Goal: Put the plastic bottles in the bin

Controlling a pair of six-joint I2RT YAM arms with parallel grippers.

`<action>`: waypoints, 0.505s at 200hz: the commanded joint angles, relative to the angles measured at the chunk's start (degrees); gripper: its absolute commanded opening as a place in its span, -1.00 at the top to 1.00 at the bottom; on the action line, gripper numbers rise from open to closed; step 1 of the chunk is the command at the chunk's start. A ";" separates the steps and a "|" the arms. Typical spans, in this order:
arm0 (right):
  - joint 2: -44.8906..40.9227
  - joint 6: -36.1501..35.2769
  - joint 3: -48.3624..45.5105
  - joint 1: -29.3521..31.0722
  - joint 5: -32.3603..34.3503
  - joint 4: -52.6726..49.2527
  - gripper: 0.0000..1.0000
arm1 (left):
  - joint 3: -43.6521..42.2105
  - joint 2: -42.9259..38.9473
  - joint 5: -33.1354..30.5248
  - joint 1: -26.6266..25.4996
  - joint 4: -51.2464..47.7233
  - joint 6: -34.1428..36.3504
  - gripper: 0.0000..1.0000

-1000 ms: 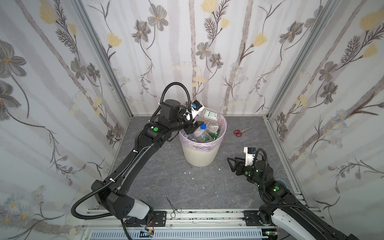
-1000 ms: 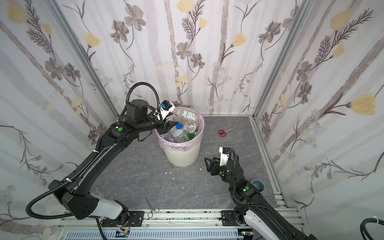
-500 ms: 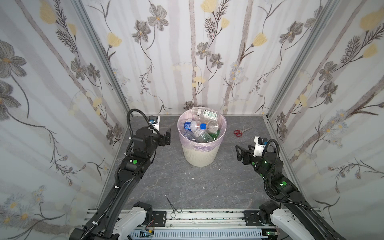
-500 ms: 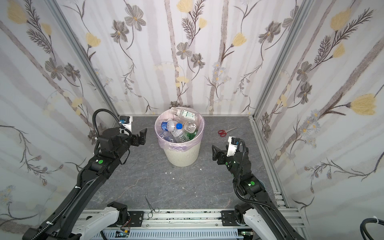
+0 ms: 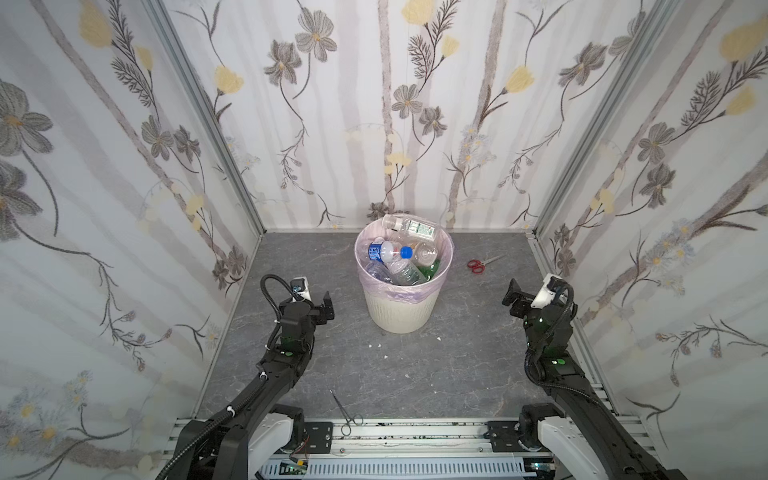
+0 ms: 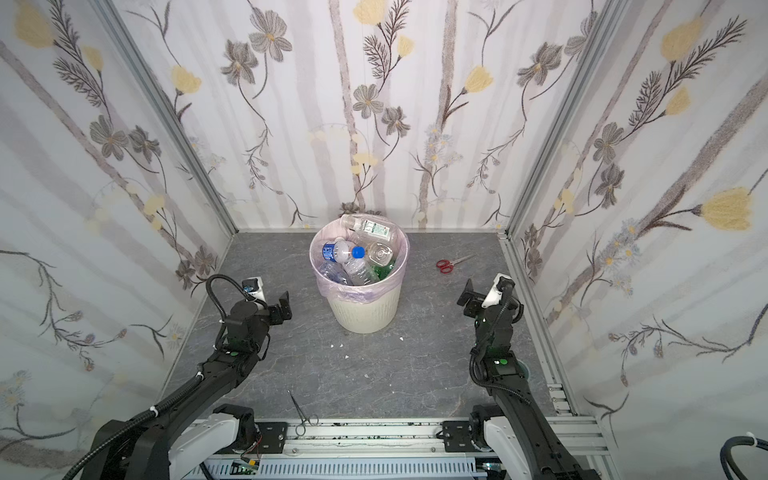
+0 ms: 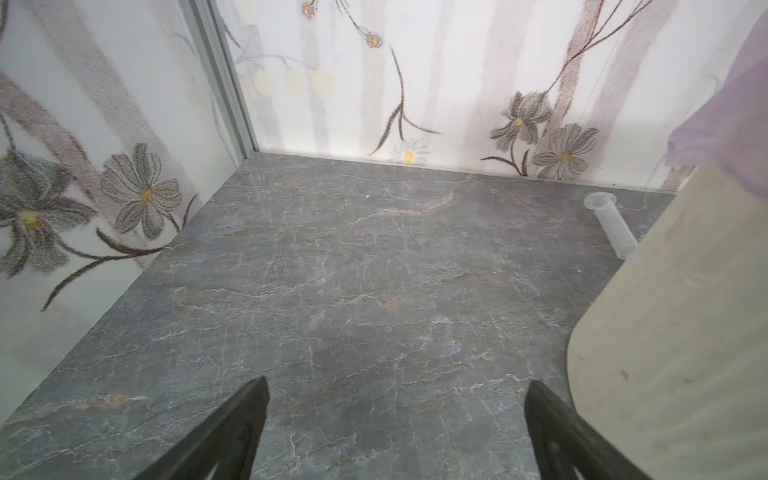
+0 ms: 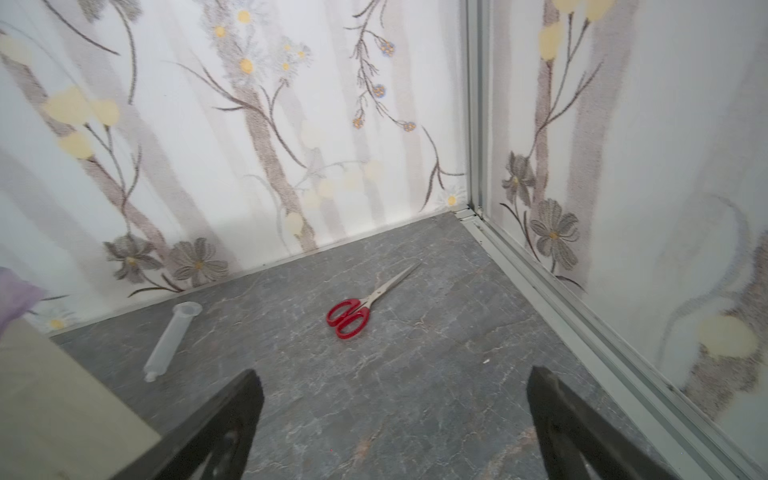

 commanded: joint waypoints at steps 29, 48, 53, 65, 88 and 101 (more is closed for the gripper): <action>10.74 -3.11 -7.40 -4.51 2.40 30.37 -0.99 | -8.57 6.62 -1.85 2.73 26.53 1.71 -0.97; 16.02 -4.32 -8.84 -4.69 0.68 38.87 -0.99 | -9.76 9.69 -0.49 4.47 31.37 1.55 -0.97; 17.56 -4.61 -9.00 -4.93 -0.53 41.04 -0.99 | -9.70 9.98 -0.08 4.60 31.80 1.85 -0.98; 20.87 -5.01 -8.81 -4.95 -1.93 42.70 -0.99 | -9.95 11.25 1.33 5.00 34.59 2.91 -1.00; 26.35 -6.93 -10.74 -4.78 -5.99 51.71 -0.99 | -9.11 14.34 2.30 5.23 37.05 4.22 -1.00; 28.66 -6.80 -11.32 -4.78 -5.92 54.71 -0.99 | -8.79 15.94 2.75 5.38 39.03 4.74 -1.00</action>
